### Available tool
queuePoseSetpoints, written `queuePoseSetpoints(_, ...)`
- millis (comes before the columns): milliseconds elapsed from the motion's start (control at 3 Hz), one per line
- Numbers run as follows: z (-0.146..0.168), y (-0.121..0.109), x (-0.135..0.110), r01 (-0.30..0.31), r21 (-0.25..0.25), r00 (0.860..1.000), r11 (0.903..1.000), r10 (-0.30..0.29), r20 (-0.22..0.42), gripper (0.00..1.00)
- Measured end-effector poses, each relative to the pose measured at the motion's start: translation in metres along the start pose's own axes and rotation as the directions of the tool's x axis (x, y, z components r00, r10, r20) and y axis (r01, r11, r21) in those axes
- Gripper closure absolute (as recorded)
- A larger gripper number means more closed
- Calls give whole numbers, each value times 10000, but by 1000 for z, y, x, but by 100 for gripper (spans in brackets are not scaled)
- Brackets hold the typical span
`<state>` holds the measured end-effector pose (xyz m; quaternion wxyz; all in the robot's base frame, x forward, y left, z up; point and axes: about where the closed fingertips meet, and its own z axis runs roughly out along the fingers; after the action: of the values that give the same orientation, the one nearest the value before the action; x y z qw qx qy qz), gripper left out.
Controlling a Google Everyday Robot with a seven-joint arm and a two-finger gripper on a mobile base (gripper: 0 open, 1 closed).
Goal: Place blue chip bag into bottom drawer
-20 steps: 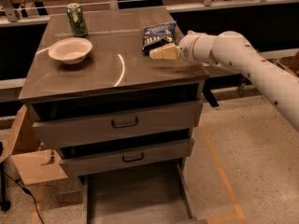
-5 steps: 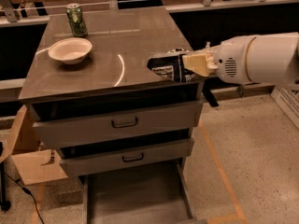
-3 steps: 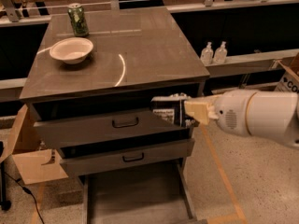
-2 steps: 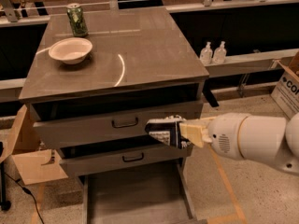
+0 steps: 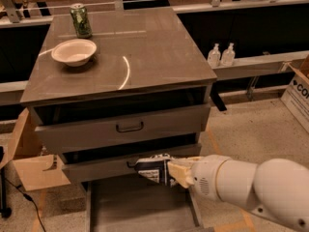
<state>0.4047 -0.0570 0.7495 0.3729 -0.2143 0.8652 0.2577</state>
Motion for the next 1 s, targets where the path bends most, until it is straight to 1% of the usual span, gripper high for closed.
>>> queuePoseSetpoints(333,41,4,47,-331,-48,9994,9994,330,-119,100)
queuePoseSetpoints(667,41,4,47,-324,-62,9994,9995,323,-127,100)
queuePoseSetpoints(1000,49,-9,56,-587,347,9982,9977,584,95,100)
